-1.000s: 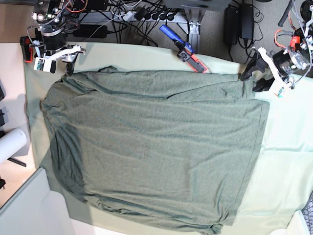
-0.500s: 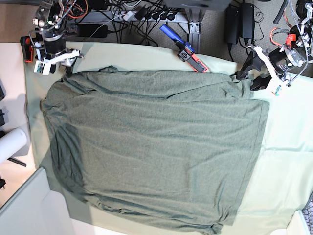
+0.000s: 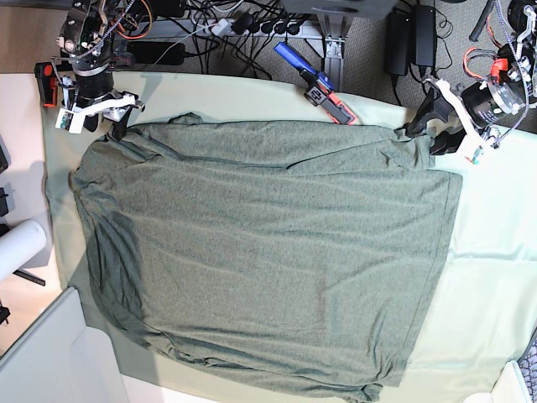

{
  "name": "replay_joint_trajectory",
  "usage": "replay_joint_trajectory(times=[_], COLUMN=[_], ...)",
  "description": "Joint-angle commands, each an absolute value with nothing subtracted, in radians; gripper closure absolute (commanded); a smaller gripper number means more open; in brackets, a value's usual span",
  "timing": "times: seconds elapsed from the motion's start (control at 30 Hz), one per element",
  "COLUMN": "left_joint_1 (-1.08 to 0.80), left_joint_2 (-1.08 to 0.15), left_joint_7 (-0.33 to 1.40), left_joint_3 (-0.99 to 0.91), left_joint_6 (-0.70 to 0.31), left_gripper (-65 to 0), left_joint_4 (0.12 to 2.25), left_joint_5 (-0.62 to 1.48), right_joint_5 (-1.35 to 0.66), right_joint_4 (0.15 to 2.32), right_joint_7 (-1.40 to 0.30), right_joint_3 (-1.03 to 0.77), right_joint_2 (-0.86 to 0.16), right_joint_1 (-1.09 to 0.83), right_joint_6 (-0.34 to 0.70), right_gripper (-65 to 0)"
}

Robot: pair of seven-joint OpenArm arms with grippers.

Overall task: Fold the T-shirt properly
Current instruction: 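Close both grippers on the shirt's shoulder corners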

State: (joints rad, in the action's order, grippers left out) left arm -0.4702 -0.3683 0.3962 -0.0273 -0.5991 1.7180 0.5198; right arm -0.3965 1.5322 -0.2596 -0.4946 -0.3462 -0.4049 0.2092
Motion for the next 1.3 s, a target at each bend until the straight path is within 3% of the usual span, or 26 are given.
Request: replay_joint_trajectory(times=[0.0, 0.4, 0.6, 0.9, 0.97, 1.1, 1.17, 1.27], left_joint_1=[-0.468, -0.468, -0.467, -0.463, -0.462, -0.462, -0.462, -0.462], left_joint_2=[-0.377, -0.377, -0.377, -0.377, -0.377, -0.376, -0.376, -0.377], left_joint_7=[0.378, 0.378, 0.378, 0.378, 0.377, 0.366, 0.363, 0.363], left_joint_3=[-0.031, -0.031, -0.031, -0.031, -0.031, -0.031, -0.031, -0.031], left_joint_6=[-0.598, -0.597, -0.597, -0.598, -0.598, -0.598, -0.598, -0.615], left_gripper=[-36.9, -36.9, -32.4, -32.3, -28.1, -10.8, -4.7, 0.0], left_joint_4=[1.728, 1.728, 1.728, 1.728, 1.728, 1.728, 1.728, 1.728], left_joint_5=[0.530, 0.534, 0.534, 0.534, 0.534, 0.533, 0.530, 0.503], right_joint_5=[-0.404, -0.403, -0.399, -0.377, -0.377, -0.376, -0.373, -0.360], right_joint_4=[1.546, 1.546, 1.546, 1.546, 1.546, 1.546, 1.546, 1.546], right_joint_7=[-0.241, -0.244, -0.244, -0.244, -0.244, -0.244, -0.243, -0.243], right_joint_3=[-0.505, -0.504, -0.504, -0.504, -0.504, -0.504, -0.504, -0.504], right_joint_2=[-0.359, -0.258, -0.252, -0.252, -0.251, -0.251, -0.251, -0.251], right_joint_1=[-0.397, -0.355, -0.355, -0.346, -0.344, -0.340, -0.338, -0.338], right_joint_6=[0.206, 0.208, 0.208, 0.208, 0.208, 0.208, 0.207, 0.207], right_gripper=[-34.9, -34.7, -34.7, -34.7, -34.7, -34.5, -27.5, -10.0])
